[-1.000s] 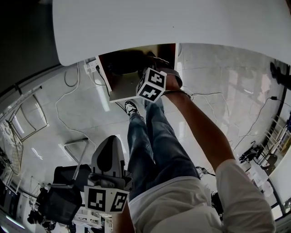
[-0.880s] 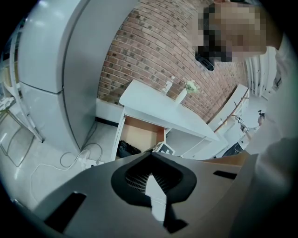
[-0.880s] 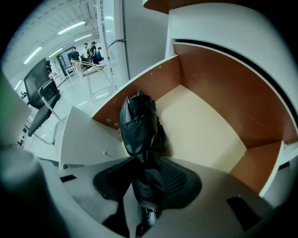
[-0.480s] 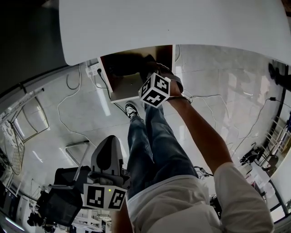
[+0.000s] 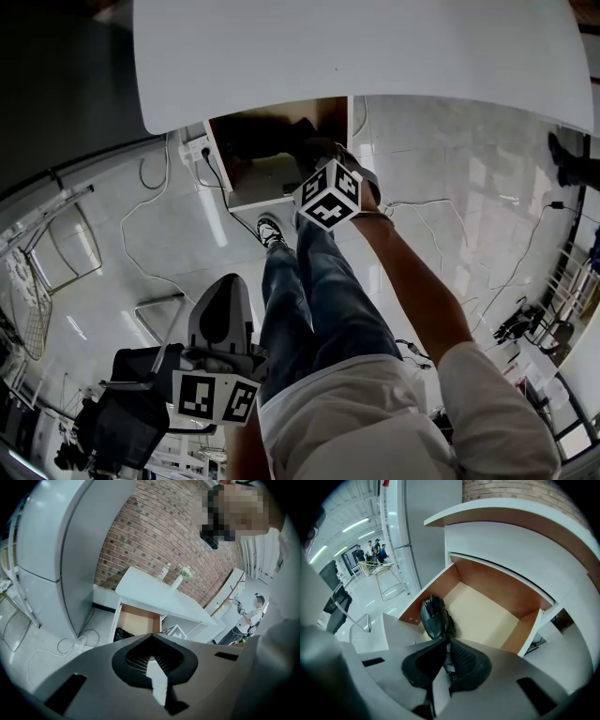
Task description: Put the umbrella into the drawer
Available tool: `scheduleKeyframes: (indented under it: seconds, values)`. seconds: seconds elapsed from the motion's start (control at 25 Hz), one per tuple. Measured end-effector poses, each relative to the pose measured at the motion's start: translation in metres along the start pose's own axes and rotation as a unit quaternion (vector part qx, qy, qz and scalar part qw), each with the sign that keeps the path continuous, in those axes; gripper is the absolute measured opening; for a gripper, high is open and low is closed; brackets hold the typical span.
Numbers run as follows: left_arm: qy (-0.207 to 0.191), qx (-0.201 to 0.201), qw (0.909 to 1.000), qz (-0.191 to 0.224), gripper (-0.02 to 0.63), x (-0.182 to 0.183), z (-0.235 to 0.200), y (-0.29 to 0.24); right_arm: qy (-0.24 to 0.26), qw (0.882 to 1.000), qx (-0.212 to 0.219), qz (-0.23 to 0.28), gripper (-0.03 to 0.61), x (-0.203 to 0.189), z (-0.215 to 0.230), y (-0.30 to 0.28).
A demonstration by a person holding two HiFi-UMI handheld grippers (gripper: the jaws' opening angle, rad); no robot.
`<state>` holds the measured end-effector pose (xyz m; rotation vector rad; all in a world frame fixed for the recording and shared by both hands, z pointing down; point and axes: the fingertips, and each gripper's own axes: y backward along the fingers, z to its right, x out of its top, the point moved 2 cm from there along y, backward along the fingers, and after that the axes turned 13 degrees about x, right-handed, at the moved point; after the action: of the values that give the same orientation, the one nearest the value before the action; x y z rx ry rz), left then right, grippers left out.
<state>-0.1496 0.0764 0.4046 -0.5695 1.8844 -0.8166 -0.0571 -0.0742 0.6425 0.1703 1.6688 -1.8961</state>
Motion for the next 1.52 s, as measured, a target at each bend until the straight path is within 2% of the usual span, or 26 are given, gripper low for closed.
scheduleKeyframes:
  seconds: [0.2,0.8,1.0,1.36,1.52]
  values:
    - [-0.023,-0.018,0.9995,-0.009,0.017,-0.003,0.013,0.002,-0.015,1.000,-0.008,0.022,0.028,0.003,-0.007,0.030]
    - [-0.046,0.002,0.9989,0.007,0.017,0.014,0.017,0.023,-0.048,0.996,-0.020,0.070,0.017,0.018,-0.027,0.093]
    - [-0.049,-0.006,0.9986,0.018,0.017,0.022,0.022,0.033,-0.077,0.993,-0.017,0.093,0.017,0.024,-0.035,0.111]
    - [-0.076,-0.010,0.9963,0.040,0.017,0.033,0.038,0.053,-0.090,0.989,-0.018,0.116,0.017,0.035,-0.051,0.150]
    - [-0.076,-0.019,0.9957,0.050,0.017,0.037,0.044,0.061,-0.097,0.987,-0.026,0.127,0.017,0.042,-0.058,0.167]
